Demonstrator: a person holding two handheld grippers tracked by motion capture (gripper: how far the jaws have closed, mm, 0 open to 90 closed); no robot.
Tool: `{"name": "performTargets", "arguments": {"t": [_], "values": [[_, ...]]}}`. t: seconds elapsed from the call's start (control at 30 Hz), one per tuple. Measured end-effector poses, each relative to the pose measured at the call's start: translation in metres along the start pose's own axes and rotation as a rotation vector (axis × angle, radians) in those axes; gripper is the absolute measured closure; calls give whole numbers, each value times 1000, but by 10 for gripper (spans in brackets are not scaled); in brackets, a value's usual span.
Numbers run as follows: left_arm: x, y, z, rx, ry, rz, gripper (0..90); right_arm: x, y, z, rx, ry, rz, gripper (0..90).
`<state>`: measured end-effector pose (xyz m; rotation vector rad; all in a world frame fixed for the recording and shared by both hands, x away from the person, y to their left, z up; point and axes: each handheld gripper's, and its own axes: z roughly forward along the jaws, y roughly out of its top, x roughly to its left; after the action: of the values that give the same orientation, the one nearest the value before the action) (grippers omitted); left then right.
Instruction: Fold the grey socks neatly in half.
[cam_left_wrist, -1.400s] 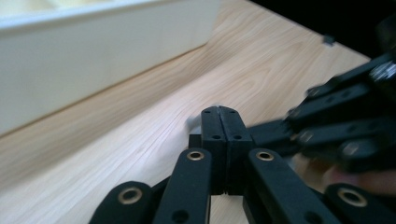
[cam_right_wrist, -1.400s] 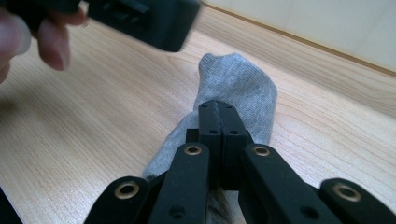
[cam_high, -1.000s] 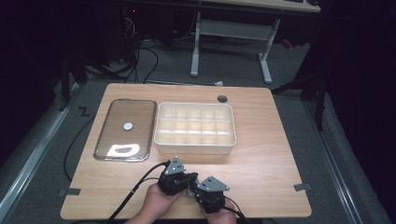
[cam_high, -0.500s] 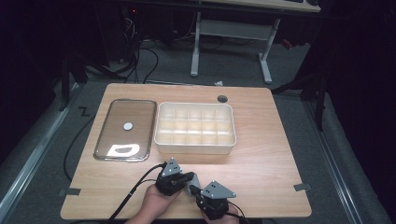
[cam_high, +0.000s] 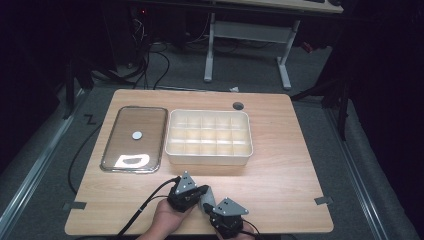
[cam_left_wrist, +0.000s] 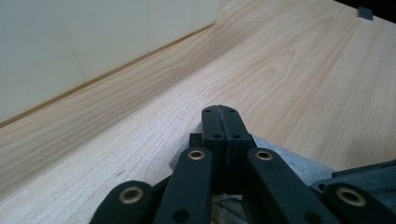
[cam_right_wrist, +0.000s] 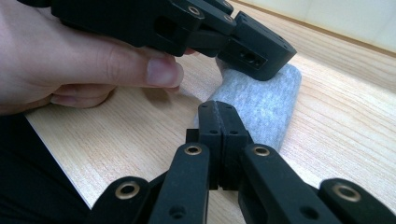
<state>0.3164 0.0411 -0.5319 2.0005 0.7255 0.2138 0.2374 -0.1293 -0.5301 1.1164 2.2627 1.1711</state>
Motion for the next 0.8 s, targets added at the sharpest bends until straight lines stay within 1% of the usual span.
{"name": "performTargets", "arguments": {"t": [0.07, 0.13, 0.17, 0.23, 0.27, 0.3, 0.33, 0.4, 0.43, 0.47, 0.5, 0.57, 0.6, 0.63, 0.7, 0.77, 0.8], "values": [[1, 0, 0, -1, -5, -6, 900, 0, 0, 0, -2, 2, 4, 900], [1, 0, 0, -2, -3, -6, 900, -3, 3, -3, 5, 22, 25, 900], [1, 0, 0, -3, -3, -7, 900, -3, 5, -6, -5, 26, 28, 900], [2, 0, 0, -4, -7, -12, 900, -7, 12, -18, -45, 18, 32, 900], [2, 0, 0, -4, -7, -12, 900, -7, 12, -18, -45, 18, 32, 900], [2, 0, 0, -4, -8, -15, 900, -13, 16, -23, -54, -2, 47, 900], [2, 0, 0, -4, -8, -15, 900, -13, 16, -23, -54, -2, 47, 900], [1, 0, -1, -5, -4, -10, 900, -20, 19, -23, -46, -7, 75, 840], [1, 0, -1, -6, -3, -9, 900, -25, 21, -19, -19, 10, 103, 776], [1, 0, -1, -6, -3, -9, 900, -25, 21, -19, -19, 10, 103, 776], [1, 0, -1, -6, -3, -9, 900, -25, 22, -16, -6, 15, 115, 736], [1, 0, -1, -6, -3, -11, 900, -26, 22, -10, 18, 38, 155, 625], [1, 0, -1, -7, -4, -12, 900, -26, 22, -6, 39, 35, 178, 587], [1, 0, -1, -7, -3, -12, 900, -26, 22, -4, 46, 31, 181, 561], [1, -1, -2, -8, -5, -14, 900, -29, 22, 2, 72, 29, 217, 481], [1, -1, -2, -12, -5, -17, 900, -33, 20, 6, 88, 27, 248, 441], [1, -1, -2, -14, -5, -19, 900, -34, 19, 8, 98, 27, 254, 430]]}}
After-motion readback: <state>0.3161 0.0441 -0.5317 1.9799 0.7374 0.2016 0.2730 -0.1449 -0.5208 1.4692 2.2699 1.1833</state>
